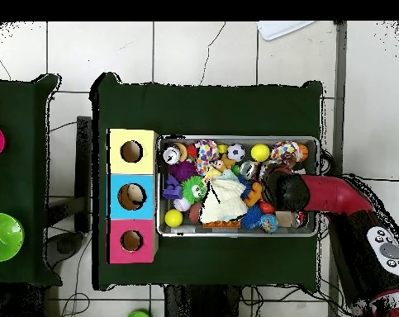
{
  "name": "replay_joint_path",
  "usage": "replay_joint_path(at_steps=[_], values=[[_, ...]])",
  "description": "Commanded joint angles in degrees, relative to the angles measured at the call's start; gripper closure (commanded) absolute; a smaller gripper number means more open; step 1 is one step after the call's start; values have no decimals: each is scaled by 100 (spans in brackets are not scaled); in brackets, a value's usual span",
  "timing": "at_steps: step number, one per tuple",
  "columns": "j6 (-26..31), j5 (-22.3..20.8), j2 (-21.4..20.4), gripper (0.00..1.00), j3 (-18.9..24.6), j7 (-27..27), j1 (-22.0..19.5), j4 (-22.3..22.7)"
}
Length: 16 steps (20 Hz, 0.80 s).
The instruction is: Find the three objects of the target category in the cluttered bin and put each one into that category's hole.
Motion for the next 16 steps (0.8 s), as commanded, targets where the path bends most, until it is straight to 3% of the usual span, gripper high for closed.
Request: replay_joint_path(at_steps=[1, 9, 16], values=[[454, 172, 412, 0, 132, -239, -209, -271], [505, 144, 405, 0, 24, -321, -132, -339], [579, 144, 22, 0, -183, -116, 93, -7]])
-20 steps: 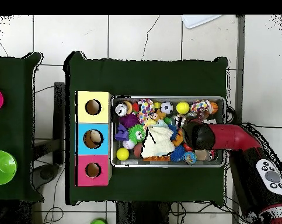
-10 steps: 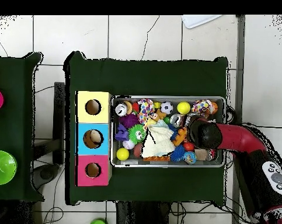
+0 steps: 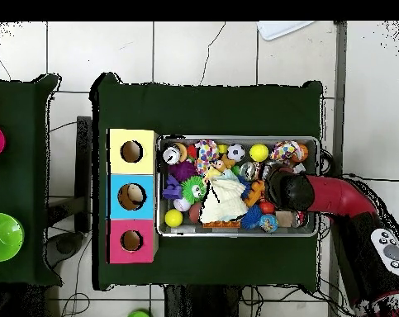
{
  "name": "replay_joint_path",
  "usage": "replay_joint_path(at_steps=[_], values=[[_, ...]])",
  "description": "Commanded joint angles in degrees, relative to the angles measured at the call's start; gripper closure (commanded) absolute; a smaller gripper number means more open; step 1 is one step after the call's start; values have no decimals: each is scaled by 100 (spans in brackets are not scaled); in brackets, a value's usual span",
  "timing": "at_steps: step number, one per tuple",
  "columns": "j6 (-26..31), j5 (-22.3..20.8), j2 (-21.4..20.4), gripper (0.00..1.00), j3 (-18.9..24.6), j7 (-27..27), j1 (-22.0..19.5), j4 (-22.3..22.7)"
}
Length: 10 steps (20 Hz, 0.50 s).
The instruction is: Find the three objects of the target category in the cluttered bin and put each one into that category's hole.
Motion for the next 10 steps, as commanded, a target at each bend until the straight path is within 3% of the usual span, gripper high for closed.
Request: replay_joint_path(at_steps=[1, 10], values=[[616, -13, -95, 0, -142, -123, 177, 72], [708, -51, -415, 0, -265, -198, 323, 335]])
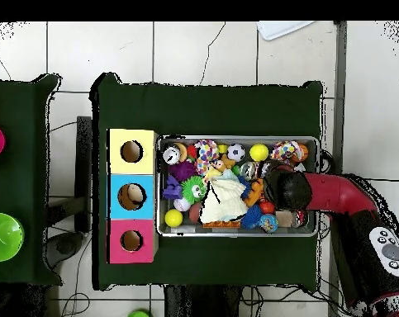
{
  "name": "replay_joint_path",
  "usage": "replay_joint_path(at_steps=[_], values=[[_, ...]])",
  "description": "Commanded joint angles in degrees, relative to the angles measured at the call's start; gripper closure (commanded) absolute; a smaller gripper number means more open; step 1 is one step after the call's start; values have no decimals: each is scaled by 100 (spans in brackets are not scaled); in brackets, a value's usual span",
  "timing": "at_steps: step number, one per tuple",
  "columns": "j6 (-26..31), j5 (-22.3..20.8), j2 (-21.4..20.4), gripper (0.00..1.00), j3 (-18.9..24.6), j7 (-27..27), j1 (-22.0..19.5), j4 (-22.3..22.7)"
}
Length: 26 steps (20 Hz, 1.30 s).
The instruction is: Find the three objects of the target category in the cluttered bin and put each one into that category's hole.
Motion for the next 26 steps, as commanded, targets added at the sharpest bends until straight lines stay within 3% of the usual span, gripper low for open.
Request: replay_joint_path(at_steps=[1, 9, 26], values=[[700, -95, -166, 0, -189, -246, 141, 276], [390, -539, 140, 0, -466, -405, 291, -20], [-220, -632, 794, 0, -433, -165, 135, -230]])
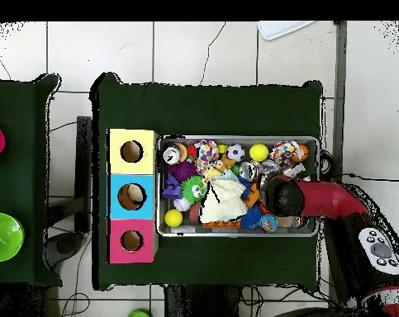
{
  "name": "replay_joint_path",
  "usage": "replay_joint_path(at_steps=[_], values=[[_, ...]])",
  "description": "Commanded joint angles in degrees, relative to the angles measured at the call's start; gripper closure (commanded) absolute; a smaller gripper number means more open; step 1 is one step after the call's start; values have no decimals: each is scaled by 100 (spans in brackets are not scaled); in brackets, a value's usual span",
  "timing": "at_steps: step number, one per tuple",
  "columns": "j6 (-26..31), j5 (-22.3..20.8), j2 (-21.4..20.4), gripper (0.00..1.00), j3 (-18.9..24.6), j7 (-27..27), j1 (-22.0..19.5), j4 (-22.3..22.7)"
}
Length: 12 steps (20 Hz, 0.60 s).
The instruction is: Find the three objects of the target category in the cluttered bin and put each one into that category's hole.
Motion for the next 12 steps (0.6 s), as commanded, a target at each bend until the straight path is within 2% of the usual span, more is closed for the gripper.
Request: replay_joint_path(at_steps=[1, 12], values=[[-240, -368, 524, 0, 12, -175, -85, -209], [-247, -449, 504, 0, -11, -368, -103, -256]])
